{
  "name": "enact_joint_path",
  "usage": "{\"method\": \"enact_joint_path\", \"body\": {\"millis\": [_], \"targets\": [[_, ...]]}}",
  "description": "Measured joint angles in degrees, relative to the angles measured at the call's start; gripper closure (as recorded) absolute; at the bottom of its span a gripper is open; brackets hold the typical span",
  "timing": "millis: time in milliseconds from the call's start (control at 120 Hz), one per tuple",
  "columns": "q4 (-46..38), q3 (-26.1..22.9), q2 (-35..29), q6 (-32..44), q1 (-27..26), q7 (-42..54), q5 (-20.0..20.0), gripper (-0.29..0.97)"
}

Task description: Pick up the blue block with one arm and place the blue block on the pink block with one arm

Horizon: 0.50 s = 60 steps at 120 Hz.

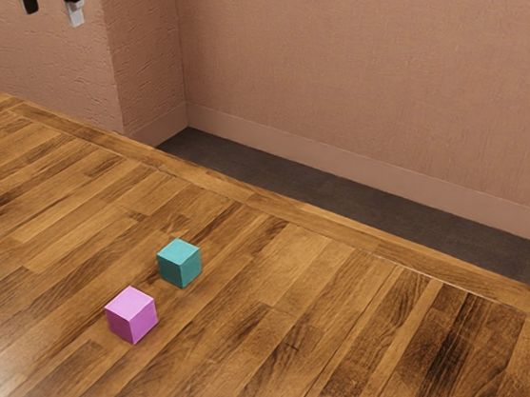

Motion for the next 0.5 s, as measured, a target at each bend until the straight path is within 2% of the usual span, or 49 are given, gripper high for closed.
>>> {"method": "enact_joint_path", "body": {"millis": [200,258,283,325,383,500], "targets": [[-0.30,0.29,0.16,-1.98,-0.69,0.25,0.13,0.00],[-6.17,-0.26,-2.20,-2.38,-0.64,0.28,0.56,0.00],[-11.51,-0.80,-4.83,-1.55,-0.55,0.45,1.02,0.00],[-20.73,-1.42,-8.39,1.40,-0.51,1.55,1.49,0.00],[-30.66,-4.45,-10.12,7.64,-0.31,4.94,2.18,0.00],[-36.21,-7.52,-8.36,16.10,-0.86,12.63,4.33,0.00]]}}
